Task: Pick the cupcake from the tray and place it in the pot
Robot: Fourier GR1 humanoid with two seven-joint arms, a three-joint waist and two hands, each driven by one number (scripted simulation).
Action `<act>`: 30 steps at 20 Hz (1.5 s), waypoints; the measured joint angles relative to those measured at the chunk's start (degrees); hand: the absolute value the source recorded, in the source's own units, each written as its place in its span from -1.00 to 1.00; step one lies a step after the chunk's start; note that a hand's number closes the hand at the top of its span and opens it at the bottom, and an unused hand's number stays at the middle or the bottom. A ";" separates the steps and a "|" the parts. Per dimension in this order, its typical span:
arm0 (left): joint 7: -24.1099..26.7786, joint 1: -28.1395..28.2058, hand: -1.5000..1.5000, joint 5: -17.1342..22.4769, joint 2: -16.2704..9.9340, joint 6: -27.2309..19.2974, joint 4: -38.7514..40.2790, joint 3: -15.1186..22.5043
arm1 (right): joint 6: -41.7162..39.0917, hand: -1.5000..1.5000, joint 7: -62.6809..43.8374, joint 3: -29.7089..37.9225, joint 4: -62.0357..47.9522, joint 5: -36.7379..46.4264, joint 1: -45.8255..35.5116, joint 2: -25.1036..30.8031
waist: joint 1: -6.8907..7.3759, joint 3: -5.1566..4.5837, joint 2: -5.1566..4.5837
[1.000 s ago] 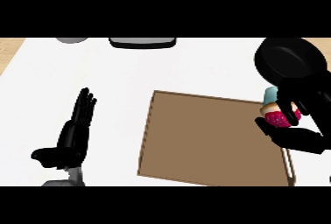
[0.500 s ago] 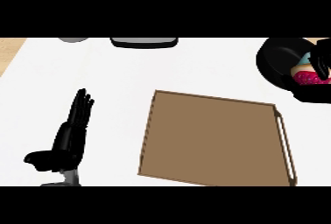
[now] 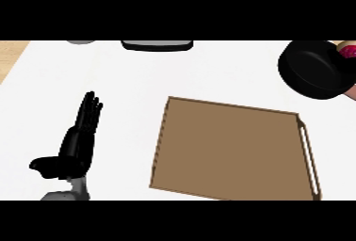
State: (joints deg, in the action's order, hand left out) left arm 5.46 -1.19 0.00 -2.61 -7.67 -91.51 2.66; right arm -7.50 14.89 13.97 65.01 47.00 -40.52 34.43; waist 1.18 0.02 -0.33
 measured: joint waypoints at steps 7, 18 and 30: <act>1.71 -0.65 0.00 -0.12 0.59 0.58 1.81 0.34 | 4.31 1.00 8.91 0.31 -22.53 2.73 -7.94 2.35 | 0.94 0.03 -0.40; 1.74 -0.16 0.00 -0.92 1.12 0.77 0.85 1.81 | 7.82 -1.00 8.36 -0.65 -46.14 9.06 -13.45 5.11 | 2.66 0.14 -1.15; 1.18 -0.67 0.00 -0.56 1.32 0.70 0.53 1.53 | -0.58 -1.00 19.28 13.38 -54.59 -5.10 -16.61 5.58 | 2.31 0.37 -1.22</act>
State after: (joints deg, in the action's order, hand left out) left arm 6.64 -1.86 -0.56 -1.29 -6.97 -90.98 4.19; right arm -8.08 34.17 27.35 10.41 41.90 -57.13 40.01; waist 3.49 0.39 -1.55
